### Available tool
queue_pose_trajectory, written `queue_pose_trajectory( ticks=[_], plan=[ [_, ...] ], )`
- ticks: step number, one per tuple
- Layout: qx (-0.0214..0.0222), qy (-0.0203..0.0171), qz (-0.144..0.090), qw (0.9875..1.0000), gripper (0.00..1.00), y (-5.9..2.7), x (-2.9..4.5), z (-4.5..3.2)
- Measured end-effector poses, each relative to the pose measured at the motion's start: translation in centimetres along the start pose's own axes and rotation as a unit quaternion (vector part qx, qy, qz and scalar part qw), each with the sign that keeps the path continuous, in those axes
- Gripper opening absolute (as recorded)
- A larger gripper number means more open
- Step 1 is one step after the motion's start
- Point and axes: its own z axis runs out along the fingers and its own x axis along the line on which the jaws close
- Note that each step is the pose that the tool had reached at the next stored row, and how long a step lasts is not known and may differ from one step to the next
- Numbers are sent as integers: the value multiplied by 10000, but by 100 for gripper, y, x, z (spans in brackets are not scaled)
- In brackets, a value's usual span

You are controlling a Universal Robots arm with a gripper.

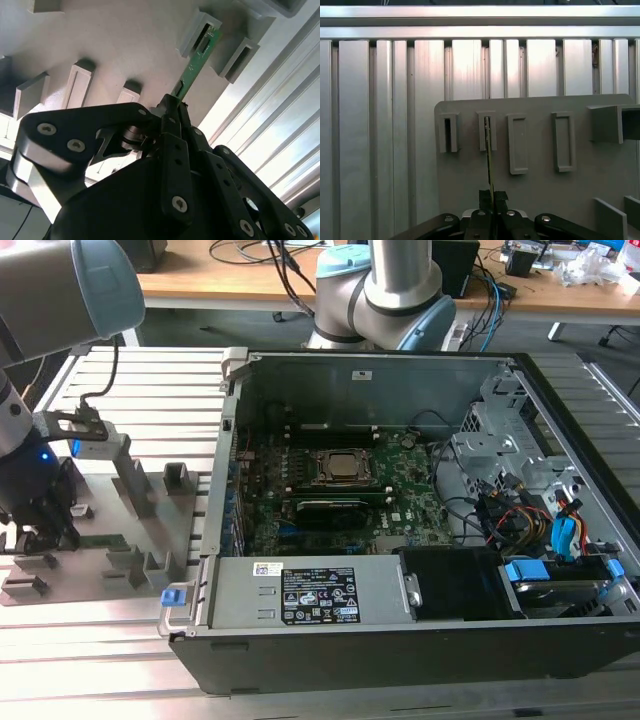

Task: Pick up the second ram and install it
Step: 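Pick up the second ram and move it above second insertion slot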

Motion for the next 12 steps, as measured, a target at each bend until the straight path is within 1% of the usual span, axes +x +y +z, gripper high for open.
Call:
queue_pose_trajectory(
  ticks=[1,8,12],
  plan=[
    [0,0,0,10000,14,0,0,-27],
    [0,0,0,10000,14,2,0,-127],
    [0,0,0,10000,14,4,-1,-221]
  ],
)
